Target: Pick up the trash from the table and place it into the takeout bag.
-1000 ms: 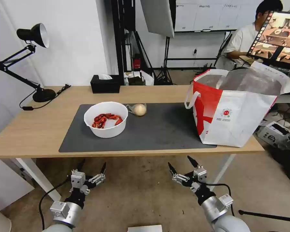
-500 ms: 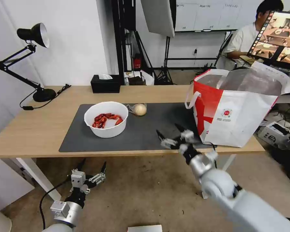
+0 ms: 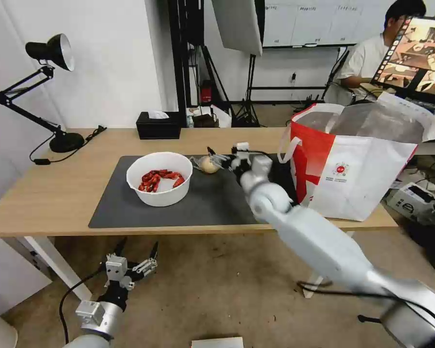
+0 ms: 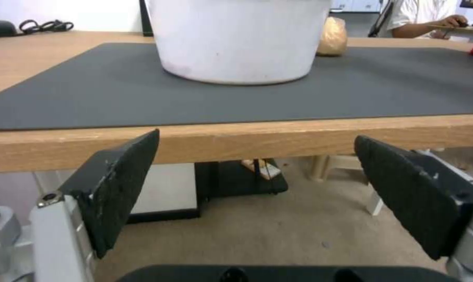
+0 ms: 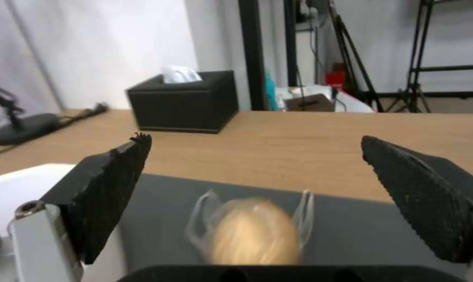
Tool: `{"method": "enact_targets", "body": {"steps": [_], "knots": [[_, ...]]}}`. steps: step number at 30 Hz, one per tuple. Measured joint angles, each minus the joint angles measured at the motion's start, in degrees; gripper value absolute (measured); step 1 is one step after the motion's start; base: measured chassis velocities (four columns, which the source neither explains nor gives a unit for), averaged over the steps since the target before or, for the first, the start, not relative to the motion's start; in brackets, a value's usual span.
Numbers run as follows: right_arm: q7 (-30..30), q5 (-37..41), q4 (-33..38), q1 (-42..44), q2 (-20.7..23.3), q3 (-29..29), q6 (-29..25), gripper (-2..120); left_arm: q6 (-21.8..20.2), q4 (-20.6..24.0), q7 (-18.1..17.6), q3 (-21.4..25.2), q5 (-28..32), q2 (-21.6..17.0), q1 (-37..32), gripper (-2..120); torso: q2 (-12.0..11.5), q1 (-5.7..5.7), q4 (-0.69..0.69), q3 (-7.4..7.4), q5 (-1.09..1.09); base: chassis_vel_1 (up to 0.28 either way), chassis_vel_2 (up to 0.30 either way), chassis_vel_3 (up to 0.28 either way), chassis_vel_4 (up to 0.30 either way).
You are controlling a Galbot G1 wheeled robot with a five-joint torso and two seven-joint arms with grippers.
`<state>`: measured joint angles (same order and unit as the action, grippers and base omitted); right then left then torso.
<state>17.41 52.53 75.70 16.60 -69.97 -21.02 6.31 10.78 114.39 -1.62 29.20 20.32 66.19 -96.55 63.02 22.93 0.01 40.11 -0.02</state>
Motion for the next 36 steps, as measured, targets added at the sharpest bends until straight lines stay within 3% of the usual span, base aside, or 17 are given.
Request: {"method": "enact_targets", "body": {"steps": [4,13,36], "knots": [[-1.3,-1.1,-7.4,-2.9,-3.1,-0.4,2.1,100,0.0,-0.2,0.0,0.0,0.1,0.0,0.0,100,0.0,0.00,-0.01,0.00,0.01,0.000,0.000,0.000,0.000],[-6.1,-3.2,-15.9,-5.1,-7.7,-0.1,5.8,100,0.0,-0.2,0.0,0.6,0.7,-0.3,0.1,100,0.0,-0.01,0.00,-0.01,0.01,0.000,0.000,0.000,0.000],[-12.3,-11.4,-25.3,-5.5,-12.7,0.2,7.6,100,0.0,0.0,0.0,1.2,1.5,-0.3,0.3,100,0.0,-0.01,-0.01,-0.01,0.01,0.000,0.000,0.000,0.000]]}}
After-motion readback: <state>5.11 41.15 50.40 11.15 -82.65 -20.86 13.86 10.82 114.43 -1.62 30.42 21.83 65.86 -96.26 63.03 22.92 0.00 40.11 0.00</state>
